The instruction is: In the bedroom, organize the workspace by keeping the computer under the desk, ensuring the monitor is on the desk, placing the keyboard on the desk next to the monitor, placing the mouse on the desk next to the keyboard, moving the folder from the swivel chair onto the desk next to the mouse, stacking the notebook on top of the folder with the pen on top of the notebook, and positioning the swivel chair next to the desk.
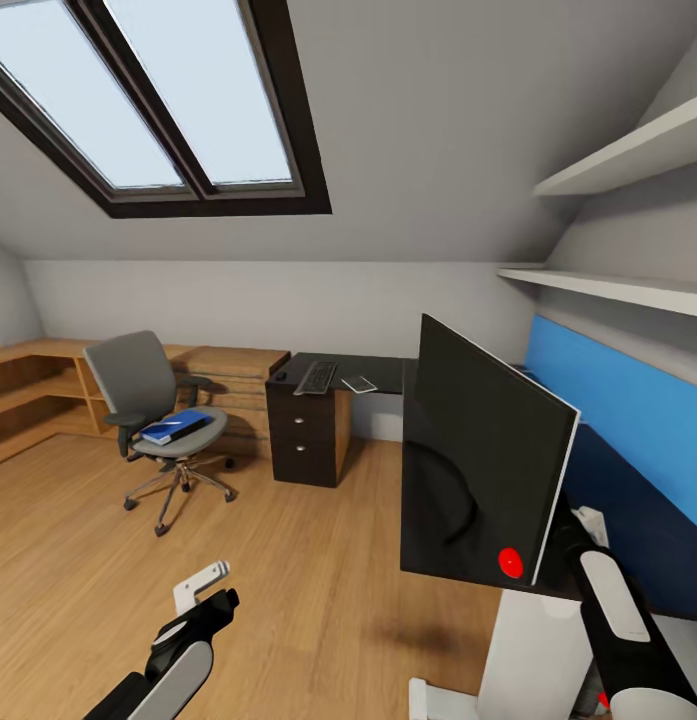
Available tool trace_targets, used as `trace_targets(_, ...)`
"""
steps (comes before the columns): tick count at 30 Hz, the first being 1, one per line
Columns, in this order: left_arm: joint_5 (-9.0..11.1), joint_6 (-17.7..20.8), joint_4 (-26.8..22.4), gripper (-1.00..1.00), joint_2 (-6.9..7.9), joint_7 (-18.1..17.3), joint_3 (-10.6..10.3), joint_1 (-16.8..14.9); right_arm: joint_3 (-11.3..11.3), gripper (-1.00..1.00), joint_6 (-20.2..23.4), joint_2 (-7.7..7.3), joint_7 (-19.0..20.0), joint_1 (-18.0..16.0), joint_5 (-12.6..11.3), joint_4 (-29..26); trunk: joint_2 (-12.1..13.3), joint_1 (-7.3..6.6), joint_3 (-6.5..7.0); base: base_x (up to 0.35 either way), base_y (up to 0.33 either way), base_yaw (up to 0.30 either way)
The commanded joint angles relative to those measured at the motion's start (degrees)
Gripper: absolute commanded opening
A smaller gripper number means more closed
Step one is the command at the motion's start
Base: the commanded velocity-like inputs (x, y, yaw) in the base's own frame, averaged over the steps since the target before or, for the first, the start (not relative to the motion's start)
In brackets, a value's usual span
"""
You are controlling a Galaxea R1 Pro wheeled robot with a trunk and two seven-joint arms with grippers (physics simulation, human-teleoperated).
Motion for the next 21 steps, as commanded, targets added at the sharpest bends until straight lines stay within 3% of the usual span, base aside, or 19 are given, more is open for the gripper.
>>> trace_targets(1, 0.09, 0.29, -0.05, 1.00, -0.13, 0.35, -0.12, -0.07, 0.06, 1.00, 0.26, 0.01, -0.34, -0.03, -0.48, -0.12, -0.04, 0.00, -0.06, 0.000, 0.000, 0.000)
trace_targets(21, -0.19, 0.29, 0.02, 1.00, -0.45, 0.35, -0.08, -0.07, 0.30, 1.00, 0.29, -0.03, -0.26, -0.03, -0.48, -0.15, -0.04, 0.00, 0.38, 0.000, 0.000, 0.000)
